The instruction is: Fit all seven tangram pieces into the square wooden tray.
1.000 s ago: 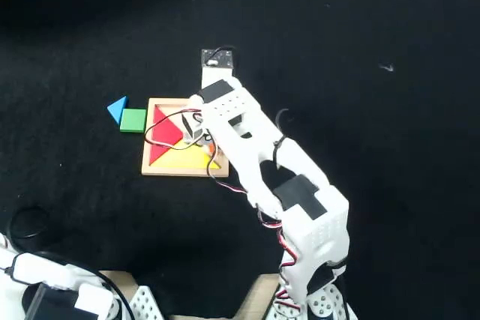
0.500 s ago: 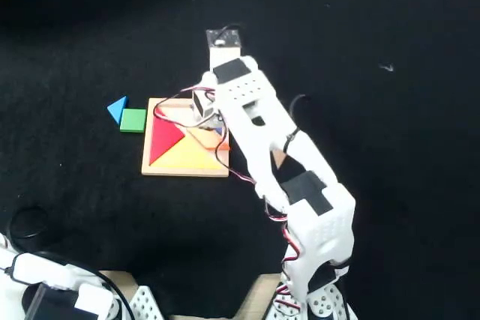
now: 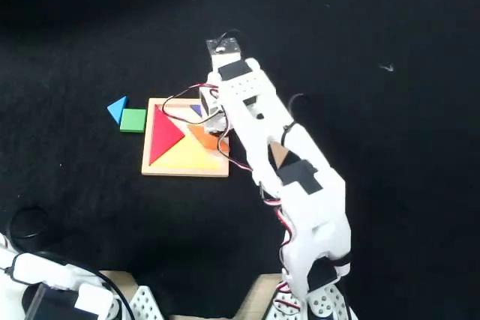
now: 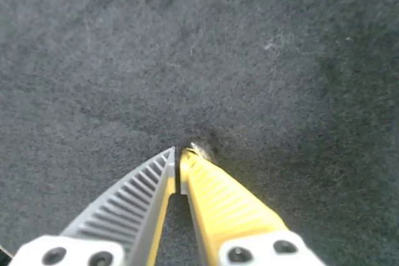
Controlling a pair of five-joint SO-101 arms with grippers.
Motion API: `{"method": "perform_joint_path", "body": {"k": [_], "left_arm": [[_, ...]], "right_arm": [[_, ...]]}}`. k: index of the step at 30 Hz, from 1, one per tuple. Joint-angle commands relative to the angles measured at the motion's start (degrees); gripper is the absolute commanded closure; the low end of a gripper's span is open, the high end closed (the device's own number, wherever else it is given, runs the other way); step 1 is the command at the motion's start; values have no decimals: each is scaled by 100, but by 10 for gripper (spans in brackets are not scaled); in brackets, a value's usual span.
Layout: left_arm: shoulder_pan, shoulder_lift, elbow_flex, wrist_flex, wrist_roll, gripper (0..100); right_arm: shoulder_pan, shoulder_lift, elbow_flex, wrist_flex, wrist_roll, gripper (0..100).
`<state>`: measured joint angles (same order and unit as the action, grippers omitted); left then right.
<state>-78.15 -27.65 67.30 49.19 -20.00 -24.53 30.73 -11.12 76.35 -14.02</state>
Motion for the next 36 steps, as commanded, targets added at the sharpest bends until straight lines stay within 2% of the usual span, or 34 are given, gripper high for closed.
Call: {"method": "perform_joint_path", "body": {"k": [1, 9, 15, 20, 25, 36], "left_arm": [[84, -35, -4, -97, 62, 970], [84, -35, -4, -97, 62, 970], [84, -35, -4, -97, 62, 970], [84, -35, -4, -97, 62, 970], [84, -35, -4, -97, 62, 970], [84, -35, -4, -97, 62, 970]], "right_arm": [[0, -57, 31, 0, 62, 987], [-598, -92, -57, 589, 62, 987], [-422, -75, -1095, 853, 70, 988], [-651, 189, -1481, 141, 993, 988], [-712, 743, -1763, -114, 1037, 988], [-571, 1279, -2167, 703, 1037, 988]]}}
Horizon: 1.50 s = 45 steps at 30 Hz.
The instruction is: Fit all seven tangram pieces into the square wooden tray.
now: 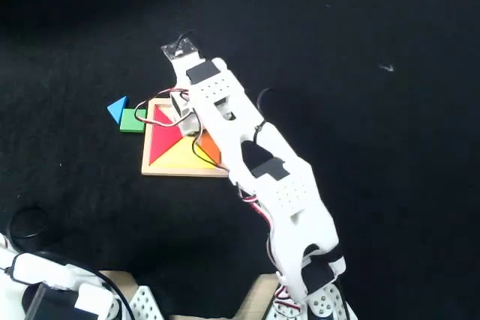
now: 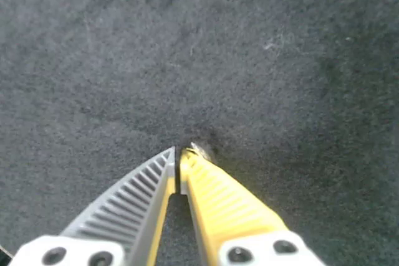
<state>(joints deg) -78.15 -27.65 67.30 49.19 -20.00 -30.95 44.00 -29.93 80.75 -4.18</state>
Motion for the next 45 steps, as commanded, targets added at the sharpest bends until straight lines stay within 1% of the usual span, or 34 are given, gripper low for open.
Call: {"method": "perform_joint_path", "body": {"k": [1, 8, 14, 17, 18, 21, 24, 28, 31, 33, 34, 39, 45], "left_arm": [[84, -35, -4, -97, 62, 970], [84, -35, -4, -97, 62, 970], [84, -35, -4, -97, 62, 970], [84, -35, -4, -97, 62, 970], [84, -35, -4, -97, 62, 970], [84, -35, -4, -97, 62, 970], [84, -35, -13, -97, 62, 970], [84, -35, -13, -97, 62, 970], [84, -35, -13, -97, 62, 970], [92, -35, -13, -97, 62, 970], [92, -35, -13, -97, 62, 970], [92, -35, -4, -97, 62, 970], [119, -18, -4, -97, 62, 970]], "right_arm": [[132, -40, -277, 334, 53, 988], [158, -233, -330, 642, 44, 988], [237, -1279, -286, 835, 88, 988], [396, -1947, -110, 1064, 123, 988], [484, -2202, 22, 1116, 237, 988], [826, -3020, 743, 1073, 712, 988], [1319, -3916, 1807, 668, 1125, 988], [2057, -5024, 3653, -457, 1538, 988], [2277, -5534, 5059, -1336, 2171, 986], [2286, -5657, 5675, -1679, 2523, 982], [2295, -5648, 5842, -1741, 2567, 967], [2479, -5209, 5956, -1785, 2154, 807], [2505, -4277, 5525, -1873, 2136, 799]]}}
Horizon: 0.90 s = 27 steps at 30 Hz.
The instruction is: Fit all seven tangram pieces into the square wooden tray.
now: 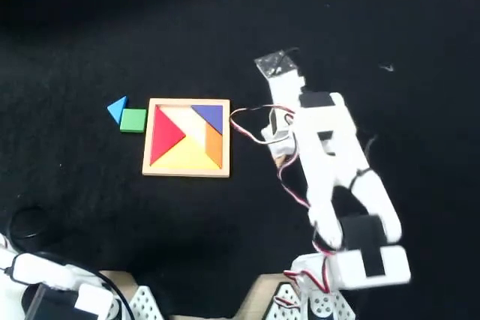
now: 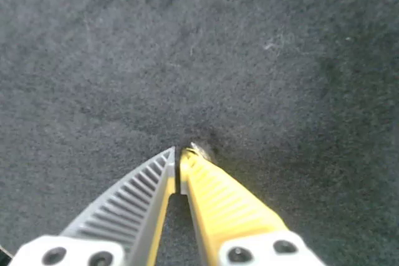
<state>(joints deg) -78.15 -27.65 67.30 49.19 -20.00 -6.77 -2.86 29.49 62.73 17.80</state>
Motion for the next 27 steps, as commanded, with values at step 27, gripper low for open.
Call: {"method": "perform_joint_path", "body": {"k": [27], "left_arm": [[224, 9, -4, -97, 62, 970]], "right_arm": [[-352, 1165, -945, -44, -53, 797]]}}
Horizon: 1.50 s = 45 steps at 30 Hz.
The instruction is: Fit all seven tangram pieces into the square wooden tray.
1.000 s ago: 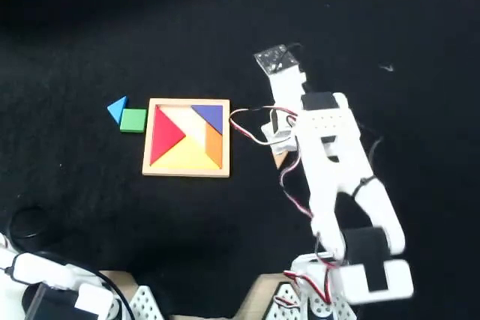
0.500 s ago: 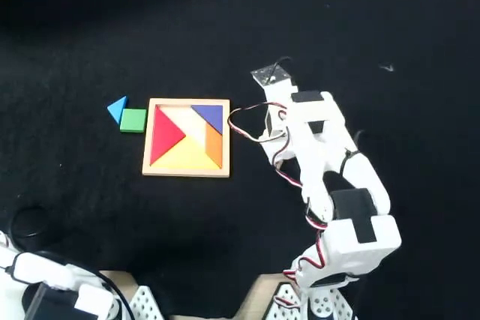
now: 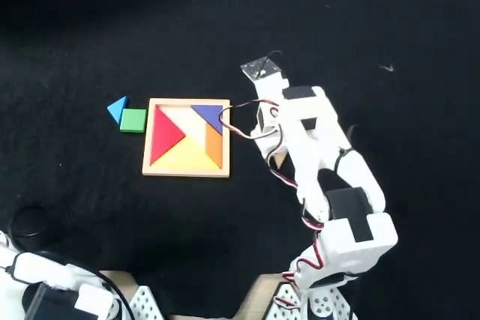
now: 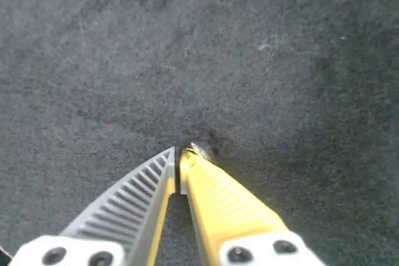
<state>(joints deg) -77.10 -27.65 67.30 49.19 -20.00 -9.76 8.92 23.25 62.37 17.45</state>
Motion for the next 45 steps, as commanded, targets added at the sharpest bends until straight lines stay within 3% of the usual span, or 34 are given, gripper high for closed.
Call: {"method": "perform_joint_path", "body": {"k": [1, 15, 22, 30, 37, 45], "left_arm": [[119, 9, -4, -97, 62, 970], [119, 9, -4, -97, 62, 970], [119, 9, -4, -97, 62, 970], [119, 9, -4, -97, 62, 970], [110, 9, -4, -97, 62, 970], [119, 0, -4, -97, 53, 970]], "right_arm": [[-53, -13, -321, -9, -18, 797], [-35, 725, -347, -26, -26, 804], [-44, 725, -681, 9, 545, 938], [-229, 725, -2343, 1064, 2092, 948], [-1116, 857, -3653, 1116, 4510, 946], [-2119, 1666, -4013, 1125, 5495, 945]]}}
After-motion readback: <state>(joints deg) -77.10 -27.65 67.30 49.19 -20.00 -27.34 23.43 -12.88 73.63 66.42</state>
